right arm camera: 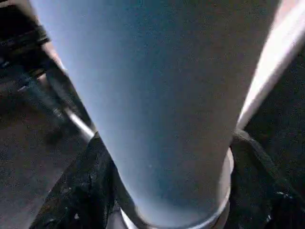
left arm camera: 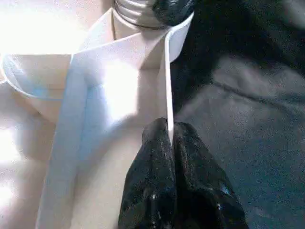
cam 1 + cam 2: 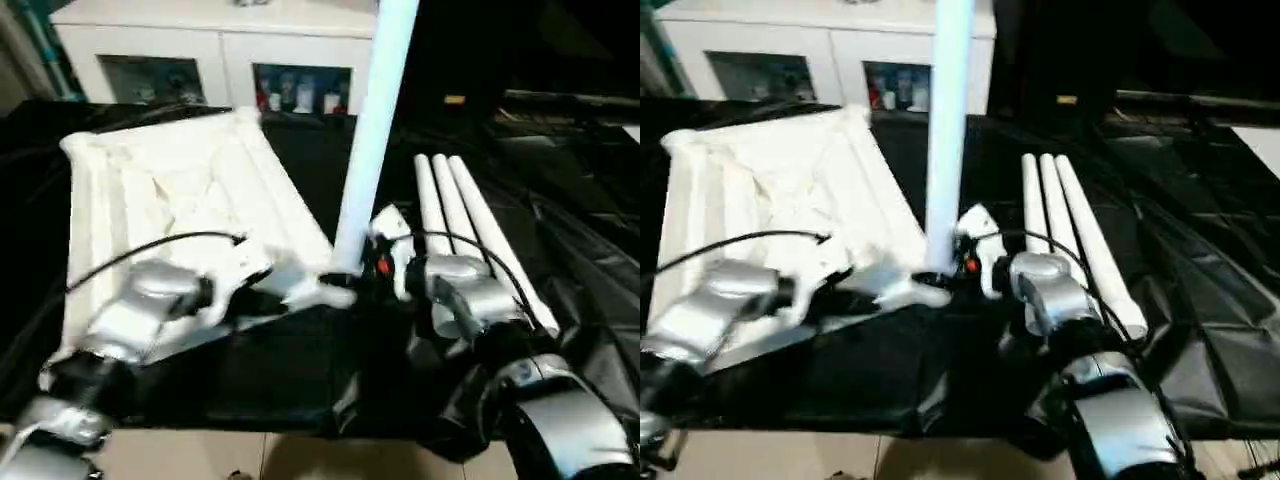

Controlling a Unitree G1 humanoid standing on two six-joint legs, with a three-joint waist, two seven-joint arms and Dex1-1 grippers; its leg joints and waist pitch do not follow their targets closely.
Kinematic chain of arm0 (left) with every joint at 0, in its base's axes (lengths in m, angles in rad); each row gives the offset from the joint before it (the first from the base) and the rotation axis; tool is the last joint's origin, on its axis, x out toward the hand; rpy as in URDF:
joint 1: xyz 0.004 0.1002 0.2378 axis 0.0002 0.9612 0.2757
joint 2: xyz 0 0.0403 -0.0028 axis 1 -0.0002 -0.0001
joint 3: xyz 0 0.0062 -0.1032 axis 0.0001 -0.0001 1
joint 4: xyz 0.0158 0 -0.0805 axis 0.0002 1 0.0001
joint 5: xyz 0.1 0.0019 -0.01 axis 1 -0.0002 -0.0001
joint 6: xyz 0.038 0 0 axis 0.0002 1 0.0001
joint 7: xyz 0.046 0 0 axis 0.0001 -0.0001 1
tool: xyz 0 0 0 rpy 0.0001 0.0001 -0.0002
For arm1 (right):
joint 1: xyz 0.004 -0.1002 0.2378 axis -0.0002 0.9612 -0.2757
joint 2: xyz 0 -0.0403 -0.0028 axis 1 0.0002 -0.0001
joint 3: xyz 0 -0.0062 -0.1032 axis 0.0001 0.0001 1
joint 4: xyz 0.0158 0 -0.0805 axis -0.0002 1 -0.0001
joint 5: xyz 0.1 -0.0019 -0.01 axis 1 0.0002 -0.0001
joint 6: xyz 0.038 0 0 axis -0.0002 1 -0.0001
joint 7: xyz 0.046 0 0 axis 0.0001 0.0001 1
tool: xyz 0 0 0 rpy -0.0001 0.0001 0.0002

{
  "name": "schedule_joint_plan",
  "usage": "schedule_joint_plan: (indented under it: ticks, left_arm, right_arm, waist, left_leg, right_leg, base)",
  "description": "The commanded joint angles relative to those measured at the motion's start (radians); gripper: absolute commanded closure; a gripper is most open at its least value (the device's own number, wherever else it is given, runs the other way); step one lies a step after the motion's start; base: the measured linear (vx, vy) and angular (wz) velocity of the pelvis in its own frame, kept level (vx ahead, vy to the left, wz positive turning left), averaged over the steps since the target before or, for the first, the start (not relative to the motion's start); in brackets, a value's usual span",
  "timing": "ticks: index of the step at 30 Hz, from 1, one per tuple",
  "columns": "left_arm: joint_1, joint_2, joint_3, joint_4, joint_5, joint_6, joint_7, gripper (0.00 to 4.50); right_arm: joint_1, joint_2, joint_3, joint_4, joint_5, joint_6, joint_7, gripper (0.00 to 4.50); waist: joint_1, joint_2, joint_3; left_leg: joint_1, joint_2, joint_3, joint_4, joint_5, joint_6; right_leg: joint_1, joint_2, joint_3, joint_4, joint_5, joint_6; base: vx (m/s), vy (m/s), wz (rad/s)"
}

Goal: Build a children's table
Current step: Rotate leg to tighten

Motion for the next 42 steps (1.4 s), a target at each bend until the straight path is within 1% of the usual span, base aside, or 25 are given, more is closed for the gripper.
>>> schedule_joint_plan:
  ticks: [1,4,8,11,12,13,14,15,16,17,18,19,20,21,22,23,24,25,27,29,32,33,38,39,42]
  left_arm:
    - [-0.006,0.017,-0.017,0.0,-0.007,-0.024,-0.073,4.5]
    - [-0.012,0.019,-0.019,-0.003,-0.011,-0.022,-0.072,4.5]
    - [-0.016,0.008,-0.024,-0.003,-0.012,-0.02,-0.063,4.5]
    - [-0.016,-0.006,-0.028,0.005,-0.008,-0.026,-0.048,4.5]
    - [-0.016,-0.008,-0.028,0.008,-0.006,-0.028,-0.044,4.5]
    - [-0.023,-0.034,-0.028,0.031,0.01,-0.02,0.006,4.5]
    - [-0.023,-0.034,-0.028,0.031,0.01,-0.02,0.006,4.5]
    - [-0.04,-0.096,-0.028,0.075,0.045,0.003,0.119,4.5]
    - [-0.04,-0.096,-0.028,0.075,0.046,0.003,0.119,4.5]
    - [-0.051,-0.144,-0.027,0.088,0.053,0.04,0.179,4.5]
    - [-0.053,-0.152,-0.026,0.09,0.053,0.047,0.188,4.5]
    - [-0.076,-0.226,-0.02,0.109,0.059,0.111,0.275,4.5]
    - [-0.081,-0.242,-0.017,0.114,0.061,0.124,0.296,4.5]
    - [-0.101,-0.304,-0.011,0.132,0.067,0.164,0.37,4.5]
    - [-0.104,-0.312,-0.011,0.135,0.068,0.168,0.379,4.5]
    - [-0.114,-0.346,-0.014,0.141,0.069,0.185,0.405,4.5]
    - [-0.119,-0.366,-0.017,0.141,0.07,0.197,0.417,4.5]
    - [-0.126,-0.39,-0.015,0.144,0.071,0.206,0.442,4.5]
    - [-0.135,-0.418,-0.016,0.148,0.075,0.218,0.465,4.5]
    - [-0.143,-0.442,-0.012,0.152,0.081,0.224,0.488,4.5]
    - [-0.145,-0.451,-0.007,0.147,0.088,0.236,0.504,4.5]
    - [-0.141,-0.445,-0.007,0.142,0.09,0.237,0.502,4.5]
    - [-0.134,-0.425,-0.002,0.133,0.092,0.25,0.507,4.5]
    - [-0.136,-0.423,0.0,0.135,0.092,0.251,0.51,4.5]
    - [-0.139,-0.417,0.005,0.142,0.093,0.242,0.509,4.5]
  right_arm:
    - [0.051,-0.038,0.034,0.094,-0.059,0.089,-0.014,1.78]
    - [0.058,-0.034,0.039,0.078,-0.059,0.095,-0.015,1.78]
    - [0.067,-0.018,0.032,0.071,-0.056,0.092,-0.052,1.78]
    - [0.074,-0.001,0.019,0.072,-0.05,0.102,-0.109,1.78]
    - [0.075,0.002,0.018,0.073,-0.05,0.101,-0.117,1.78]
    - [0.077,0.024,-0.002,0.091,-0.048,0.099,-0.202,1.78]
    - [0.077,0.024,-0.002,0.091,-0.048,0.099,-0.202,1.78]
    - [0.074,0.074,-0.051,0.138,-0.041,0.108,-0.391,1.78]
    - [0.074,0.074,-0.051,0.138,-0.041,0.108,-0.391,1.78]
    - [0.069,0.107,-0.083,0.167,-0.033,0.113,-0.51,1.78]
    - [0.067,0.112,-0.088,0.171,-0.03,0.113,-0.526,1.79]
    - [0.049,0.156,-0.147,0.21,0.013,0.111,-0.646,1.79]
    - [0.045,0.165,-0.159,0.218,0.022,0.109,-0.672,1.79]
    - [0.028,0.196,-0.196,0.245,0.049,0.1,-0.758,1.79]
    - [0.026,0.2,-0.199,0.248,0.051,0.098,-0.768,1.79]
    - [0.016,0.216,-0.211,0.261,0.061,0.091,-0.803,1.79]
    - [0.01,0.226,-0.218,0.268,0.066,0.085,-0.827,1.79]
    - [0.003,0.236,-0.225,0.276,0.071,0.08,-0.853,1.79]
    - [-0.009,0.248,-0.237,0.288,0.076,0.073,-0.894,1.79]
    - [-0.023,0.26,-0.253,0.301,0.078,0.069,-0.927,1.79]
    - [-0.041,0.269,-0.272,0.32,0.074,0.065,-0.955,1.79]
    - [-0.044,0.27,-0.274,0.324,0.071,0.064,-0.956,1.79]
    - [-0.06,0.274,-0.267,0.346,0.062,0.061,-0.941,1.79]
    - [-0.066,0.275,-0.257,0.348,0.051,0.044,-0.919,1.79]
    - [-0.078,0.275,-0.258,0.347,0.048,0.018,-0.892,1.79]
  waist:
    - [0.0,0.007,-0.043]
    - [0.0,0.006,-0.044]
    - [0.0,0.005,-0.045]
    - [-0.001,0.005,-0.044]
    - [-0.003,0.005,-0.04]
    - [-0.004,0.005,-0.038]
    - [-0.005,0.007,-0.036]
    - [-0.008,0.006,-0.032]
    - [-0.011,0.007,-0.027]
    - [-0.011,0.008,-0.026]
    - [-0.016,0.006,-0.021]
    - [-0.018,0.006,-0.022]
    - [-0.02,0.003,-0.023]
    - [-0.018,0.008,-0.026]
    - [-0.019,0.007,-0.026]
    - [-0.016,0.005,-0.029]
    - [-0.017,0.004,-0.027]
    - [-0.017,0.001,-0.029]
    - [-0.016,0.0,-0.03]
    - [-0.013,-0.002,-0.03]
    - [-0.012,-0.007,-0.033]
    - [-0.01,-0.006,-0.035]
    - [-0.011,-0.007,-0.038]
    - [-0.011,-0.006,-0.042]
    - [-0.013,-0.005,-0.039]
  left_leg:
    - [0.019,0.044,-0.006,-0.074,-0.231,0.04]
    - [0.019,0.044,-0.006,-0.075,-0.231,0.025]
    - [0.016,0.041,-0.005,-0.072,-0.198,0.037]
    - [0.017,0.041,-0.005,-0.074,-0.212,0.033]
    - [0.017,0.041,-0.006,-0.077,-0.239,0.025]
    - [0.019,0.042,-0.008,-0.081,-0.274,0.014]
    - [0.021,0.043,-0.008,-0.083,-0.29,0.006]
    - [0.026,0.043,-0.009,-0.087,-0.329,-0.012]
    - [0.034,0.042,-0.012,-0.089,-0.378,-0.038]
    - [0.036,0.042,-0.016,-0.091,-0.402,-0.047]
    - [0.037,0.041,-0.019,-0.094,-0.448,-0.062]
    - [0.041,0.04,-0.023,-0.095,-0.484,-0.071]
    - [0.042,0.04,-0.025,-0.096,-0.482,-0.073]
    - [0.045,0.04,-0.025,-0.097,-0.488,-0.073]
    - [0.048,0.042,-0.026,-0.097,-0.491,-0.075]
    - [0.047,0.039,-0.026,-0.097,-0.49,-0.069]
    - [0.038,0.039,-0.026,-0.101,-0.48,-0.067]
    - [0.038,0.037,-0.025,-0.1,-0.479,-0.062]
    - [0.041,0.036,-0.021,-0.097,-0.474,-0.054]
    - [0.037,0.036,-0.02,-0.098,-0.462,-0.048]
    - [0.03,0.036,-0.019,-0.098,-0.424,-0.039]
    - [0.028,0.035,-0.017,-0.097,-0.395,-0.033]
    - [0.022,0.036,-0.015,-0.097,-0.333,-0.021]
    - [0.02,0.037,-0.015,-0.096,-0.307,-0.019]
    - [0.021,0.037,-0.013,-0.096,-0.314,-0.018]
  right_leg:
    - [0.024,-0.061,0.038,-0.072,-0.067,-0.277]
    - [0.025,-0.061,0.039,-0.071,-0.064,-0.268]
    - [0.027,-0.06,0.039,-0.068,-0.017,-0.269]
    - [0.026,-0.062,0.039,-0.071,-0.043,-0.266]
    - [0.023,-0.061,0.04,-0.075,-0.082,-0.261]
    - [0.021,-0.063,0.041,-0.08,-0.136,-0.252]
    - [0.019,-0.063,0.043,-0.082,-0.159,-0.248]
    - [0.015,-0.064,0.045,-0.088,-0.22,-0.237]
    - [0.006,-0.068,0.048,-0.097,-0.303,-0.221]
    - [0.006,-0.07,0.046,-0.1,-0.346,-0.209]
    - [0.001,-0.071,0.047,-0.108,-0.425,-0.184]
    - [-0.001,-0.073,0.047,-0.112,-0.477,-0.16]
    - [0.0,-0.073,0.046,-0.115,-0.481,-0.154]
    - [-0.003,-0.073,0.047,-0.118,-0.475,-0.149]
    - [-0.005,-0.071,0.045,-0.119,-0.462,-0.148]
    - [-0.004,-0.067,0.044,-0.12,-0.431,-0.145]
    - [-0.002,-0.064,0.043,-0.117,-0.39,-0.145]
    - [-0.002,-0.063,0.043,-0.116,-0.369,-0.143]
    - [-0.005,-0.063,0.046,-0.118,-0.35,-0.146]
    - [-0.004,-0.063,0.045,-0.118,-0.341,-0.143]
    - [0.003,-0.062,0.045,-0.112,-0.29,-0.144]
    - [0.007,-0.062,0.044,-0.109,-0.252,-0.15]
    - [0.016,-0.06,0.042,-0.102,-0.176,-0.161]
    - [0.019,-0.06,0.041,-0.099,-0.144,-0.165]
    - [0.018,-0.06,0.041,-0.1,-0.149,-0.176]
  base:
    - [0.0,0.0,0.0]
    - [0.0,0.0,0.0]
    - [0.0,0.0,0.0]
    - [0.0,0.0,0.0]
    - [0.0,0.0,0.0]
    - [0.0,0.0,0.0]
    - [0.0,0.0,0.0]
    - [0.0,0.0,0.0]
    - [0.0,0.0,0.0]
    - [0.0,0.0,0.0]
    - [-0.054,0.003,-0.04]
    - [0.0,0.0,0.0]
    - [0.0,0.0,0.0]
    - [0.0,0.0,0.0]
    - [0.0,0.0,0.0]
    - [0.0,0.0,0.0]
    - [0.0,0.0,0.0]
    - [0.0,0.0,0.0]
    - [0.0,0.0,0.0]
    - [0.0,0.0,0.0]
    - [0.0,0.0,0.0]
    - [0.0,0.0,0.0]
    - [0.0,0.0,0.0]
    - [0.0,0.0,0.0]
    - [0.0,0.0,0.0]
